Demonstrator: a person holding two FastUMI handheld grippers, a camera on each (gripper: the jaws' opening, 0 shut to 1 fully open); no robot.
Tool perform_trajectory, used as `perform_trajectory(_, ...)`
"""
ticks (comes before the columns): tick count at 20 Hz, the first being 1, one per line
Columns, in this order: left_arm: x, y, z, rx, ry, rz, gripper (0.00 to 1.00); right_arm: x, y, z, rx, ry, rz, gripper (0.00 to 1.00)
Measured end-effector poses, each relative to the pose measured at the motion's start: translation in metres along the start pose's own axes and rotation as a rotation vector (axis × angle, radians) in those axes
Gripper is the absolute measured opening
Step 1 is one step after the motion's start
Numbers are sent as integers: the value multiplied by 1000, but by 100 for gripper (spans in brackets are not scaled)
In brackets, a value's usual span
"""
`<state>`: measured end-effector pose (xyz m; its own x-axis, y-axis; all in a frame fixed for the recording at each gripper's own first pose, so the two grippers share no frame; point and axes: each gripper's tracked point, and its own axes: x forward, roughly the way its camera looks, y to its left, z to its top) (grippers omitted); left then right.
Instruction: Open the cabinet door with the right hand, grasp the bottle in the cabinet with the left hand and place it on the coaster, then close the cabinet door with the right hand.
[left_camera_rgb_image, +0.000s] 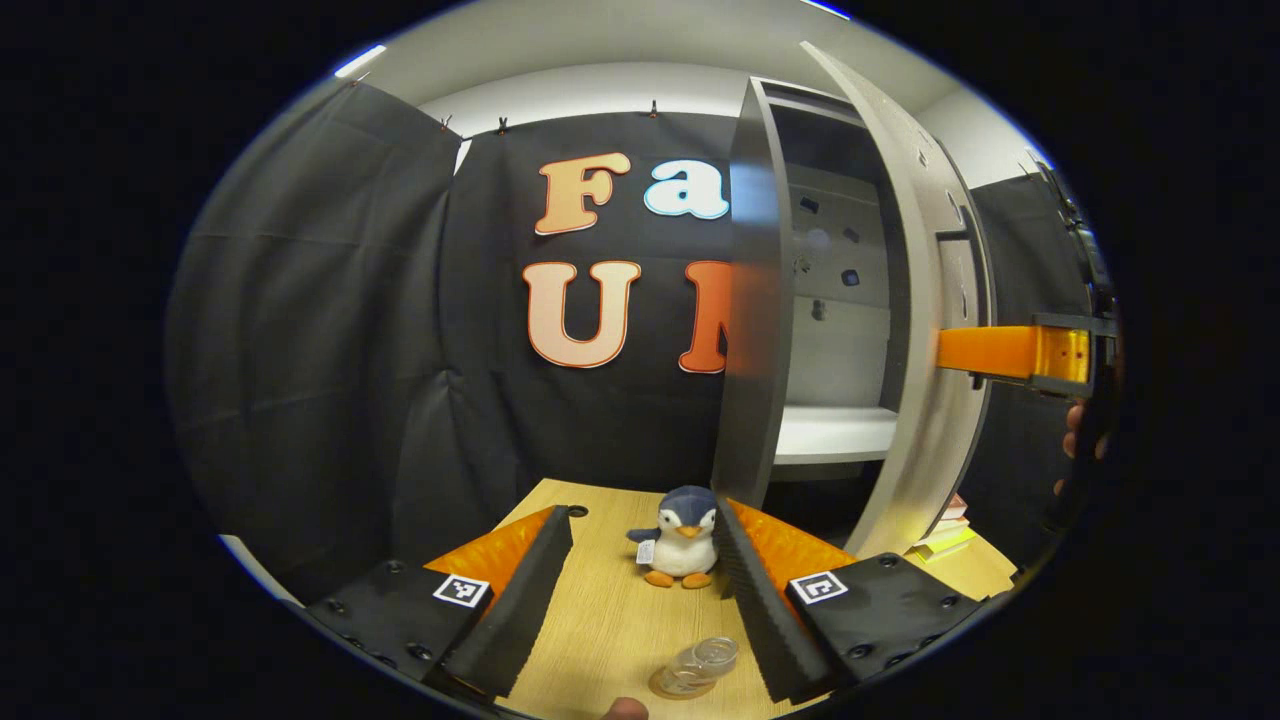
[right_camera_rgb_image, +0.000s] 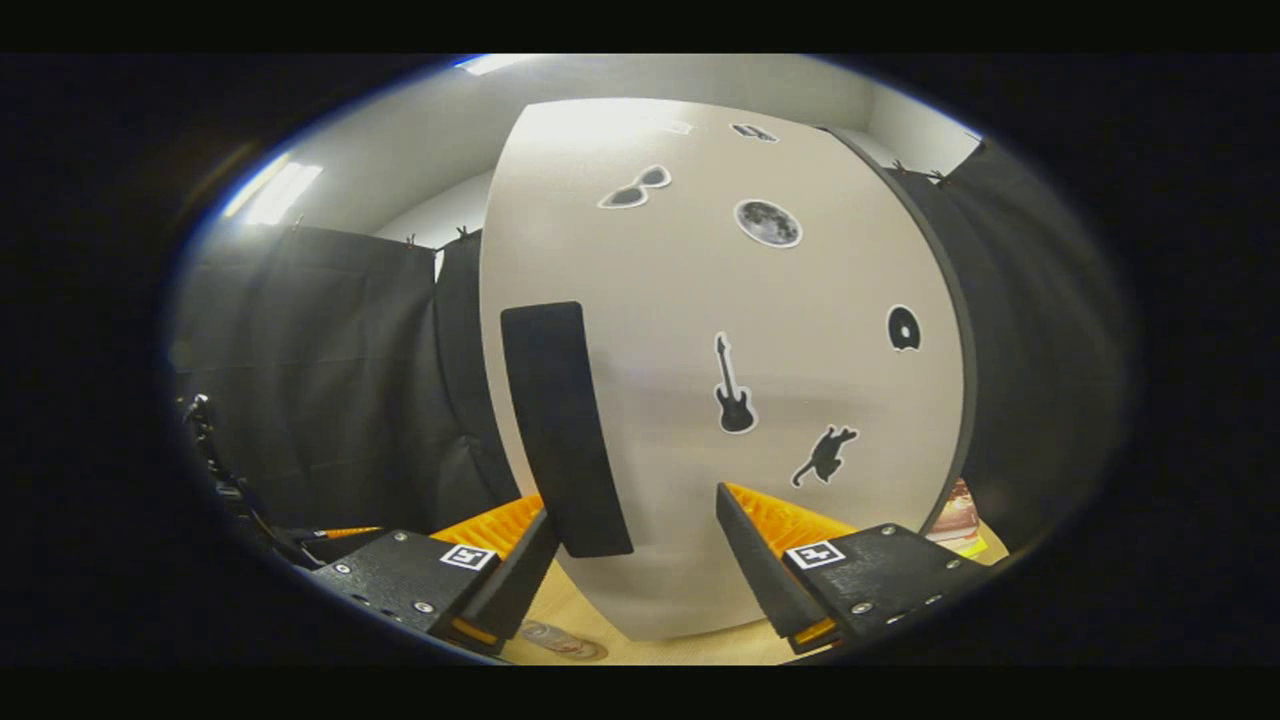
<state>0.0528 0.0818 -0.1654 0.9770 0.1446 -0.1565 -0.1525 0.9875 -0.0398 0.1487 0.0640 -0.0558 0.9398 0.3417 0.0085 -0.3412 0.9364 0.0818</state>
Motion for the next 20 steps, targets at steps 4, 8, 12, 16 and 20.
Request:
perform_trajectory(4, 27, 1, 1, 26, 3, -30, 94, 9, 2, 2, -34, -23, -23, 96)
perform_trajectory(8, 49, -3, 0, 16, 22, -61, 94, 8, 2, 1, -72, -46, -111, 98)
perform_trajectory(12, 63, -5, 3, 10, 27, -80, 94, 8, 2, -2, -112, -58, -168, 95)
perform_trajectory(16, 77, -7, 0, -6, 41, -103, 94, 9, 1, -4, -122, -52, -194, 96)
perform_trajectory(20, 85, -9, 0, -23, 46, -114, 94, 9, 1, -6, -125, -51, -210, 96)
